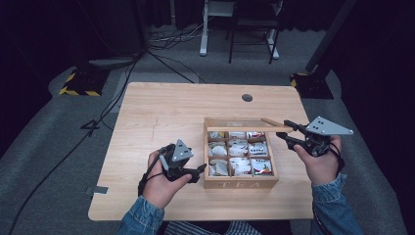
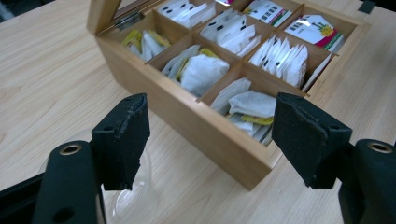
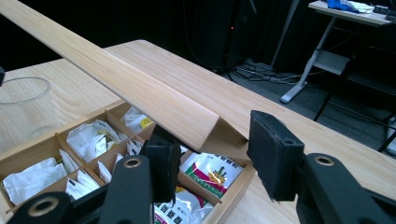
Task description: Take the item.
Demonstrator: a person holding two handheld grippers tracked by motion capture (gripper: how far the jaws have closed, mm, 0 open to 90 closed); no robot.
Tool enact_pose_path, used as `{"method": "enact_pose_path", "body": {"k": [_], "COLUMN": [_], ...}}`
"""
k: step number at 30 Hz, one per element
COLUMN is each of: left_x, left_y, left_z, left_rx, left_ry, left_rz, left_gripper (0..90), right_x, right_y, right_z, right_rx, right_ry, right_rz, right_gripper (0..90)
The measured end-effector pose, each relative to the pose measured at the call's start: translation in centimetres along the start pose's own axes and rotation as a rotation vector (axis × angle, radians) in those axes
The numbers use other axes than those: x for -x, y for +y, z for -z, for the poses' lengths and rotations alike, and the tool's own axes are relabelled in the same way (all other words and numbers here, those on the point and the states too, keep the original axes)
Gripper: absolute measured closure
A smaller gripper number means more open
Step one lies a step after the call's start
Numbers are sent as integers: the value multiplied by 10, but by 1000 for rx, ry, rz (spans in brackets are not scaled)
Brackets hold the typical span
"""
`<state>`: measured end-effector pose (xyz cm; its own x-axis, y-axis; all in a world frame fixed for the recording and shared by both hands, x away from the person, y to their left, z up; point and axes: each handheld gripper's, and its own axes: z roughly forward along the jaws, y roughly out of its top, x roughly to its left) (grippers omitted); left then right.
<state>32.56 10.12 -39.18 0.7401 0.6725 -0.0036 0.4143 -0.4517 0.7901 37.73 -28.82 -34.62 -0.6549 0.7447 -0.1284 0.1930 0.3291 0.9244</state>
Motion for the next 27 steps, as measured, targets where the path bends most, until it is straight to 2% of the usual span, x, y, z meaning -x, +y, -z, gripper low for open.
{"method": "enact_pose_path", "body": {"k": [10, 21, 27], "left_x": [16, 23, 26], "left_y": [11, 5, 2], "left_z": [-22, -43, -53], "left_rx": [6, -40, -58], "left_ry": [-74, -138, -160], "left_rz": [-47, -74, -102], "left_gripper": [292, 414, 472], "right_x": [0, 0, 0], "right_y": [0, 0, -1], "right_z": [0, -1, -1], "right_rx": [-2, -2, -3], "right_ry": [1, 1, 1], "right_rz": [-2, -1, -4], "right_gripper": [544, 543, 541]}}
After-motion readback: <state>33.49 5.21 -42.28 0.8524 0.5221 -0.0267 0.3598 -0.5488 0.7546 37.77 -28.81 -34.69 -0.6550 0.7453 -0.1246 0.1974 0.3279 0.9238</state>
